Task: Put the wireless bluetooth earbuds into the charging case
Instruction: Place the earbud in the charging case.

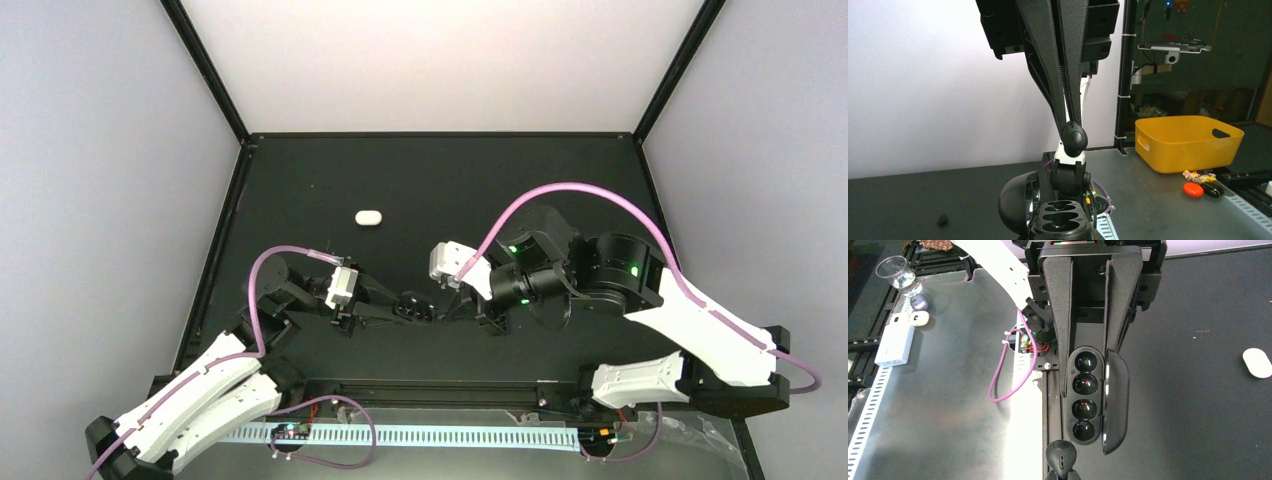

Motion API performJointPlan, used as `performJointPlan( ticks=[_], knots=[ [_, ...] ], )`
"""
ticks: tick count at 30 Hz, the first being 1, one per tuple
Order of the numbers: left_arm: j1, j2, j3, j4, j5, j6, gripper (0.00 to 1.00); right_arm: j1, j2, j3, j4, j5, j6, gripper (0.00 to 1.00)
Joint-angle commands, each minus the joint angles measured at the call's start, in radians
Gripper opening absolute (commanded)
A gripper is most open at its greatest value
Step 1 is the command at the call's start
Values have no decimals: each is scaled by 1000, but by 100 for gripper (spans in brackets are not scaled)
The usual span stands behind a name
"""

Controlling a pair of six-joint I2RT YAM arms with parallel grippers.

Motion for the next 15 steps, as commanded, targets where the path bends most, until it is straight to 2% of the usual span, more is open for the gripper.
performJointPlan(
  ticks=[1, 15],
  knots=[
    [-7, 2, 48, 4, 28, 31, 1, 23, 21, 35, -13, 48, -17, 1],
    [-8, -3, 48, 0, 14, 35, 2, 40, 48, 32, 32, 79, -22, 1]
  ],
)
